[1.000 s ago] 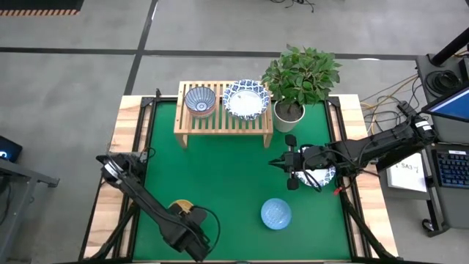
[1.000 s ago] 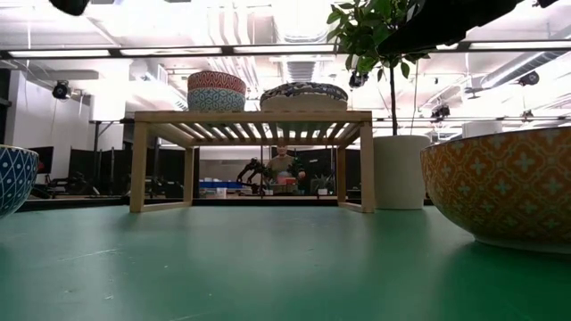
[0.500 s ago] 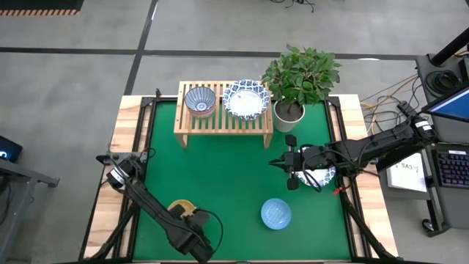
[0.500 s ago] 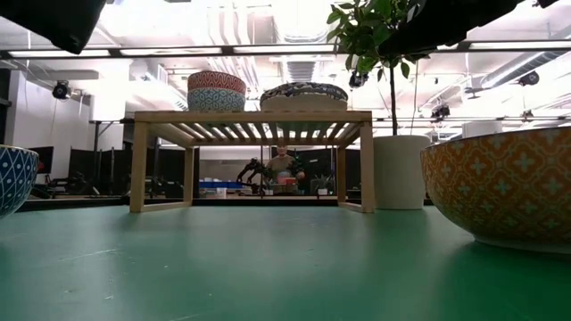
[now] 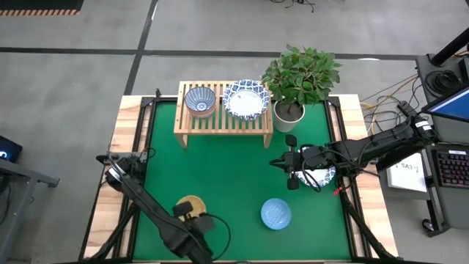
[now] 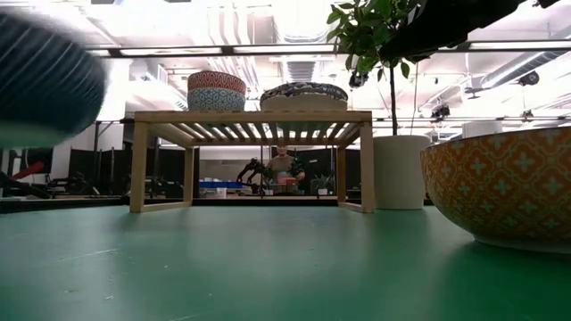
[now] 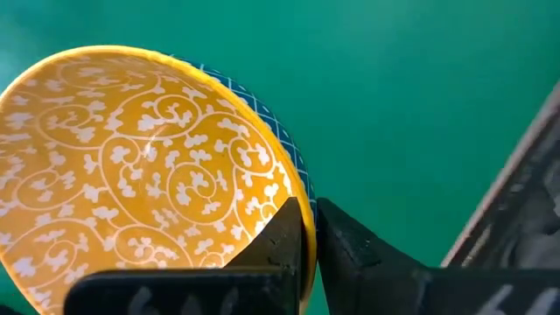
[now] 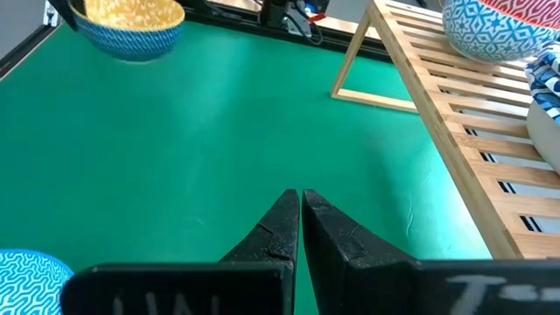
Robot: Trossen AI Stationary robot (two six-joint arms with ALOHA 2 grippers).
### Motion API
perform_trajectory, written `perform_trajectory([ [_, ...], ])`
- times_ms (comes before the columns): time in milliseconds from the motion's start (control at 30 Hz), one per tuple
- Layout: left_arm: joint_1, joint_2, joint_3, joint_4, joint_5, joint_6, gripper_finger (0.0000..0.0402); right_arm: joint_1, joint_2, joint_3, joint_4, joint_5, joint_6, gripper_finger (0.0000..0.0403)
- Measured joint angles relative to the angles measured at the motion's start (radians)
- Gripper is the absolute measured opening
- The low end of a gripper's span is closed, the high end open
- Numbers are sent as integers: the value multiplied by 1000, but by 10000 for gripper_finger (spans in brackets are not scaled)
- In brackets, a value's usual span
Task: Place and stack plates onto a shelf
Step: Stack the yellow bowl on top of the blue and white bowl on the shelf
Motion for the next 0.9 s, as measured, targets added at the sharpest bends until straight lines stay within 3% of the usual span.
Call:
perform_trajectory([
  [200,61,-1,204,-209,-150,201,2,0,0,0,0,0,-8,9],
  [400,192,-23,331,-203,-238,591,2,0,0,1,-3,-1,-26,9],
  [633,403,-88,394,-205,-357,920,2,0,0,1,-14,0,-49,9],
  [900,715,-212,394,-206,-389,1062,3,0,0,1,-38,0,-39,9],
])
